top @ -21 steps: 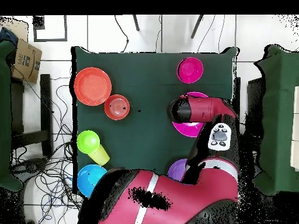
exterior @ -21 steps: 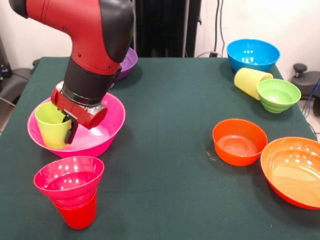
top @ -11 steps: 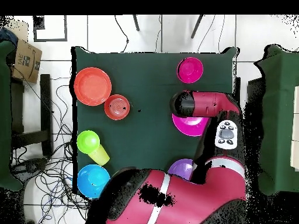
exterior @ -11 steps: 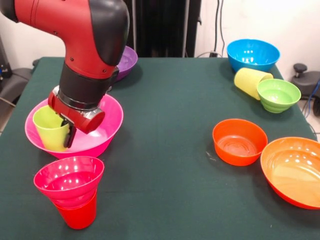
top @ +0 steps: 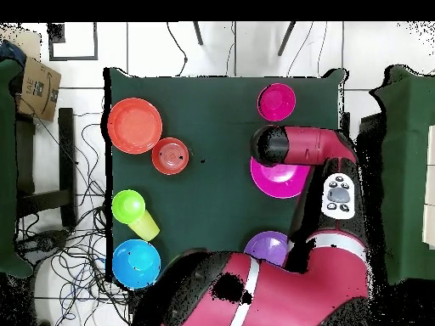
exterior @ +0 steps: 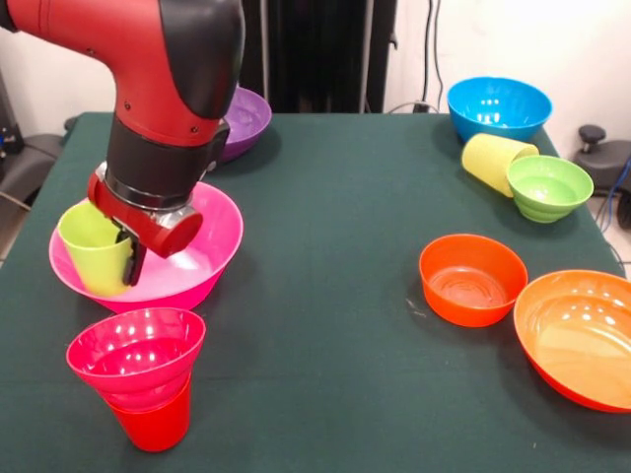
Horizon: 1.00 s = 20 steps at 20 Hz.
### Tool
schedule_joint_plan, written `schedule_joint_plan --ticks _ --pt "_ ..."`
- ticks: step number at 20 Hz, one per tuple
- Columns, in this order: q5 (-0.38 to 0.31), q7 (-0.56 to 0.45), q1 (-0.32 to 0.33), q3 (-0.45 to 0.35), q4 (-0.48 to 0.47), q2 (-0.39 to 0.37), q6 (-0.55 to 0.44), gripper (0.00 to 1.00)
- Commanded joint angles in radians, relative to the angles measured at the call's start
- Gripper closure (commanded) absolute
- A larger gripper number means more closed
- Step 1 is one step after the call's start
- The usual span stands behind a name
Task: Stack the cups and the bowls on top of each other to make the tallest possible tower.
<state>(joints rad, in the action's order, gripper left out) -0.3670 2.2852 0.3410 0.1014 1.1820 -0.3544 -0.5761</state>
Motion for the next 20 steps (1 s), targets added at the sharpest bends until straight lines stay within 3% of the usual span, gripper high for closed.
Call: schedule_joint_plan --ticks 1,11,20 --pt "0.029 -0.159 0.004 -0.126 -0.018 -0.064 -0.172 1.0" --pt "0.043 -0.163 0.004 -0.137 -0.01 -0.117 -0.265 1.0" --pt "0.068 -0.108 0.01 -0.157 -0.013 -0.113 -0.201 1.0"
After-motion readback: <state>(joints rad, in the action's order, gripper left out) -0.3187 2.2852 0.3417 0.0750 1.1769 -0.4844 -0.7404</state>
